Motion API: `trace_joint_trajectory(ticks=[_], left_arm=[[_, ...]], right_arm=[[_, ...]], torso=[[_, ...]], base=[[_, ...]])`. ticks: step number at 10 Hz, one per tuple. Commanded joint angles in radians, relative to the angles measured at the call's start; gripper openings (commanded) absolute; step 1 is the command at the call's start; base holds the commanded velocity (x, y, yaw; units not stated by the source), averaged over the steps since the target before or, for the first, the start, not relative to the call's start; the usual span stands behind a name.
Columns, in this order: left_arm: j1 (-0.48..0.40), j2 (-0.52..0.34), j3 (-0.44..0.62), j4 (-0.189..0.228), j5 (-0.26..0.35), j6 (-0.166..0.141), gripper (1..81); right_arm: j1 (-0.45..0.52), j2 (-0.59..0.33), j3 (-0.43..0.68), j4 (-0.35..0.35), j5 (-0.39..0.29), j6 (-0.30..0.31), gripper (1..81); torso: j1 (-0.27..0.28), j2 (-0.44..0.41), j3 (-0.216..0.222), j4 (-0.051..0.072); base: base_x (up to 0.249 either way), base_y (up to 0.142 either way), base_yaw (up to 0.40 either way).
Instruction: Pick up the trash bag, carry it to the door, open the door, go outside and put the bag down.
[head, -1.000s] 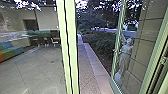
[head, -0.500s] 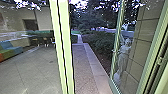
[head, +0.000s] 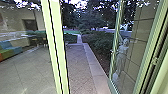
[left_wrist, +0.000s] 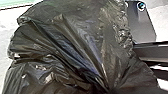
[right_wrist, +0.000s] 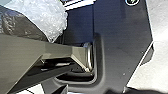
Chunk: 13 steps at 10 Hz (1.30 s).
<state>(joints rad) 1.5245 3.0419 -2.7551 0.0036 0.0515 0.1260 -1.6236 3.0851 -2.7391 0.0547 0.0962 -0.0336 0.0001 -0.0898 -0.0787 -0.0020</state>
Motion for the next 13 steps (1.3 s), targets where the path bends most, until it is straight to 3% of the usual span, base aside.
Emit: trace_joint_trajectory(ticks=[1,13], left_arm=[[-0.052,0.005,0.003,0.007,0.057,0.001,1.0],[-0.053,0.019,0.003,0.006,0.053,0.014,1.0]], right_arm=[[0.041,0.013,0.012,-0.007,-0.056,-0.005,81.1],[0.046,0.016,0.010,-0.004,-0.056,-0.003,81.1]], torso=[[0.000,0.000,0.000,0.000],[0.000,0.000,0.000,0.000]], base=[[0.000,-0.109,0.000],[0.000,-0.106,0.000]])
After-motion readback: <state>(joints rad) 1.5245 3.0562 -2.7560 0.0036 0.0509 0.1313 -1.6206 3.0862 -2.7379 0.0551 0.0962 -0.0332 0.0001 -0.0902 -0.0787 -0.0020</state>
